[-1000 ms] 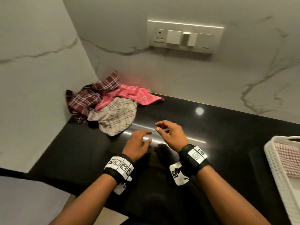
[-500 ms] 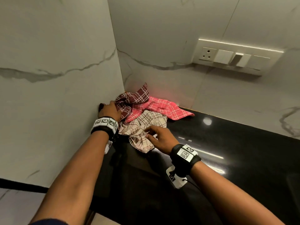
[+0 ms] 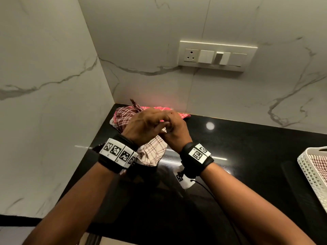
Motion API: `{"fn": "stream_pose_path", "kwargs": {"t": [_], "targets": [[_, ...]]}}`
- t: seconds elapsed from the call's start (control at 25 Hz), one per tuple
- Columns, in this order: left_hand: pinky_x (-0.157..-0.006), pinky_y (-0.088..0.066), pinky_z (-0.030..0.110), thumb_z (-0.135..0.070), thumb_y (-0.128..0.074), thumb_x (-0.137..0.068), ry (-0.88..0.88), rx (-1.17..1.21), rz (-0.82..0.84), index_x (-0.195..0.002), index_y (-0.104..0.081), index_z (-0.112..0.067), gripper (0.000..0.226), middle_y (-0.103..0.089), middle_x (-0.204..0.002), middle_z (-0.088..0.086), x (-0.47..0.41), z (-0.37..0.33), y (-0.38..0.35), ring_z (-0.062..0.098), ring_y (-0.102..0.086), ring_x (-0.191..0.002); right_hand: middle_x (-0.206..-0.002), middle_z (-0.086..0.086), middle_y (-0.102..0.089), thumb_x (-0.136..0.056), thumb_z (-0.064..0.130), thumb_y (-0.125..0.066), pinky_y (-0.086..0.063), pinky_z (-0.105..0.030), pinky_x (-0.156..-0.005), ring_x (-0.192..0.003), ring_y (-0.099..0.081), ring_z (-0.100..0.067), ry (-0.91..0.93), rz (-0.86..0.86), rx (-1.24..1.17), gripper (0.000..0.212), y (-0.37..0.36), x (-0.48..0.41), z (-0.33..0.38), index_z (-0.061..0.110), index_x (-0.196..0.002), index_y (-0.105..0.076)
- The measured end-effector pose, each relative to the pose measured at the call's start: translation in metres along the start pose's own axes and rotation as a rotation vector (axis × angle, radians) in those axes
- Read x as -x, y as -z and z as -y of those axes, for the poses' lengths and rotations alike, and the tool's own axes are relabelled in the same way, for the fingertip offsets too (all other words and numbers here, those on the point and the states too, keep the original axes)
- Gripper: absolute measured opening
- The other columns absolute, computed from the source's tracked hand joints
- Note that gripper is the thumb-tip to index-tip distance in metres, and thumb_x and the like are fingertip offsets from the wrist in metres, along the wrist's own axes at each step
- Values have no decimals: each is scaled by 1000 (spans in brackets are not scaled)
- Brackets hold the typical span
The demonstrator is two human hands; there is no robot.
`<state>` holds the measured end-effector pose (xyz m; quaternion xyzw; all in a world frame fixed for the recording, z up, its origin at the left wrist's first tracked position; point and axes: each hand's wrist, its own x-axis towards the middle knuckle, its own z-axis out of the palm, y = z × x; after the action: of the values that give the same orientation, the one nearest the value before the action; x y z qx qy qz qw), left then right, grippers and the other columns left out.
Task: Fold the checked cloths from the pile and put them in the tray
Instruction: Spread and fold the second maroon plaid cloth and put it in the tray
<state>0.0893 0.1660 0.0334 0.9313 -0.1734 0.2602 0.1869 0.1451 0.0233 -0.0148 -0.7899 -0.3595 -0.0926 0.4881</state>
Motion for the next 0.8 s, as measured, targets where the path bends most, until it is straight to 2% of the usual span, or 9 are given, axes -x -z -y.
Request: {"fn": "stream_pose_path", "kwargs": {"t": [0.12,0.24,0.32,0.4,0.48,0.6,0.68,0.76,0.8], "targets": [[-62,-49,30,-28,-68,-92,-58,119,-58,-99,-71,-20,11,-71,-90,-4,-6,-40,8,13,-62,-74,-84,1,-68,-77,10,-68,-52,-32,-75,-80,-65,-19,-181,-122,-241,11,30,-1,2,16,-86,-67],[-61,-48,18,-31,-67,-94,-17,212,-64,-102,-69,-23,12,-67,-80,-15,-10,-51,16,-1,-60,-67,-81,1,-69,-89,22,-71,-57,-34,-71,-75,-66,-15,-271,-11,-397,8,64,1,-7,19,-87,-63],[-60,-51,17,-31,-65,-94,280,263,14,-105,-69,-21,15,-63,-77,-18,-10,-41,19,-4,-62,-69,-81,-3,-72,-91,29,-70,-56,-27,-66,-72,-66,-14,-361,203,-396,20,69,12,-11,9,-93,-67],[-66,-51,19,-30,-65,-93,608,322,145,-105,-70,-20,16,-66,-84,-10,-4,-33,16,3,-65,-78,-84,-4,-72,-91,51,-64,-56,-25,-65,-75,-67,-15,-631,417,-465,41,61,34,-10,12,-104,-69],[-72,-51,18,-19,-64,-94,671,525,243,-107,-67,-17,14,-69,-93,-3,1,-40,2,11,-68,-88,-95,-7,-72,-89,66,-54,-60,-33,-70,-81,-69,-20,-868,566,-725,55,53,52,-6,20,-114,-69],[-80,-54,19,7,-48,-92,506,868,313,-119,-60,-13,36,-69,-107,-3,2,-68,-23,4,-68,-101,-108,-14,-72,-93,39,-65,-60,-36,-80,-93,-71,-24,-810,445,-1102,36,59,59,-11,15,-120,-70],[-85,-58,30,6,-41,-92,496,990,159,-124,-55,-16,41,-71,-112,-1,5,-67,-36,14,-68,-106,-110,-19,-72,-86,17,-74,-57,-38,-88,-99,-71,-29,-759,316,-973,29,84,62,-17,6,-113,-71],[-89,-56,37,6,-40,-89,549,863,-28,-124,-55,-17,44,-71,-113,-2,10,-50,-55,17,-67,-107,-103,-17,-75,-78,10,-78,-57,-33,-85,-94,-72,-26,-773,180,-754,29,121,72,-30,2,-105,-73],[-95,-53,39,4,-43,-90,570,722,9,-127,-54,-18,45,-68,-119,0,15,-39,-68,18,-63,-112,-100,-15,-76,-78,13,-77,-57,-31,-83,-91,-73,-23,-797,96,-706,29,141,78,-37,2,-104,-72]]}}
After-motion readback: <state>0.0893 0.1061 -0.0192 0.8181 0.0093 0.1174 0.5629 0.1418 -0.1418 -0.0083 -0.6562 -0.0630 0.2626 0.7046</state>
